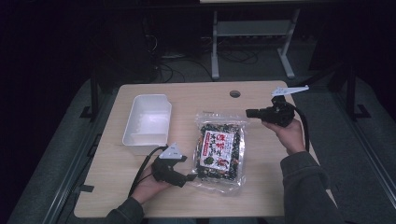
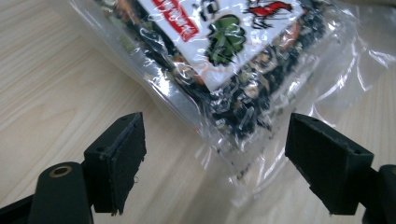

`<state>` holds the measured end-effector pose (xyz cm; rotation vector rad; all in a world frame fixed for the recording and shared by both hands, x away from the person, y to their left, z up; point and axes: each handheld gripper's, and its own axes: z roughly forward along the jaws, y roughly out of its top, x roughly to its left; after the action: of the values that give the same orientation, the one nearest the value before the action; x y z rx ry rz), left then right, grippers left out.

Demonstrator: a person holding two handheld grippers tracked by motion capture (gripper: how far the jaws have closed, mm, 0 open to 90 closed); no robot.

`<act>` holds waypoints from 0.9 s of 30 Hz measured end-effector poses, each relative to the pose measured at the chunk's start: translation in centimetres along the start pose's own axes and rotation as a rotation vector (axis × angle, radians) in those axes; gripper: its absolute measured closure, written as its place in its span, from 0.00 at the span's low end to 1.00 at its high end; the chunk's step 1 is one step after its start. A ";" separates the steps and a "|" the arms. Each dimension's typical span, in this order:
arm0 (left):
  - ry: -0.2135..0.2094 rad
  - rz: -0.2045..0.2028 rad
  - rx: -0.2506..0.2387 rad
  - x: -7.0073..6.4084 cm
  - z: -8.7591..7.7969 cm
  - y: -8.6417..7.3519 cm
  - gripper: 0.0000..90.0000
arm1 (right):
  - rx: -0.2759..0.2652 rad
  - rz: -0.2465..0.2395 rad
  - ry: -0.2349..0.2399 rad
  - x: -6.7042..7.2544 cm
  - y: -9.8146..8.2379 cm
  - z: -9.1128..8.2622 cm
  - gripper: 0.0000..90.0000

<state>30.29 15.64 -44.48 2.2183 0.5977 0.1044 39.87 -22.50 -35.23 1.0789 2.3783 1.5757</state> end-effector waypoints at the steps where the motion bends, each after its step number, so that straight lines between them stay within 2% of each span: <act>1: -0.005 -0.008 -0.004 0.1 0.2 0.1 0.22 | -0.011 -0.009 0.008 0.4 0.1 -0.4 1.00; 3: -0.017 -0.024 -0.017 0.3 0.6 0.2 0.22 | -0.031 -0.028 0.027 1.1 0.1 -1.1 1.00; 4: -0.034 -0.058 -0.036 0.7 1.0 0.3 0.21 | -0.043 -0.044 0.039 1.8 0.1 -1.7 1.00; 5: -0.034 -0.058 -0.036 0.7 1.0 0.3 0.21 | -0.043 -0.044 0.039 1.8 0.1 -1.7 1.00; 6: -0.032 -0.073 -0.044 0.9 1.1 0.2 0.21 | -0.059 -0.063 0.051 2.4 0.1 -2.2 1.00; 9: -0.054 -0.114 -0.060 1.3 1.5 0.2 0.21 | -0.080 -0.076 0.067 3.0 0.1 -2.6 1.00; 12: -0.093 -0.132 -0.054 1.5 1.9 0.1 0.22 | -0.121 -0.104 0.094 4.3 0.1 -3.3 1.00; 15: -0.137 -0.138 -0.046 1.5 2.2 0.0 0.25 | -0.133 -0.120 0.096 4.9 0.1 -3.6 1.00; 16: -0.157 -0.137 -0.049 1.5 2.2 0.0 0.29 | -0.153 -0.125 0.102 5.4 -0.1 -3.8 1.00; 17: -0.157 -0.137 -0.049 1.5 2.2 0.0 0.36 | -0.153 -0.125 0.102 5.4 -0.1 -3.8 1.00; 18: -0.183 -0.139 -0.062 1.5 2.1 0.0 0.41 | -0.174 -0.123 0.104 5.7 -0.4 -3.9 1.00; 21: -0.195 -0.138 -0.071 1.5 1.9 0.0 0.48 | -0.194 -0.118 0.104 5.8 -0.8 -4.0 1.00; 23: -0.207 -0.138 -0.079 1.6 1.6 -0.1 0.57 | -0.216 -0.108 0.111 5.7 -1.3 -4.0 1.00; 24: -0.215 -0.136 -0.083 1.6 1.5 -0.1 0.65 | -0.232 -0.094 0.112 5.5 -1.7 -4.1 1.00; 25: -0.218 -0.122 -0.084 1.5 1.3 -0.1 0.65 | -0.232 -0.094 0.112 5.5 -1.7 -4.1 1.00; 26: -0.211 -0.094 -0.083 1.2 1.1 0.0 0.73 | -0.245 -0.088 0.104 5.2 -2.1 -4.0 1.00; 27: -0.211 -0.094 -0.083 1.2 1.1 0.0 0.76 | -0.245 -0.088 0.104 5.2 -2.1 -4.0 1.00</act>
<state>31.68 15.44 -45.38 2.0840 0.5690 -0.1492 33.16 -22.94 -33.58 0.8524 2.1836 1.8718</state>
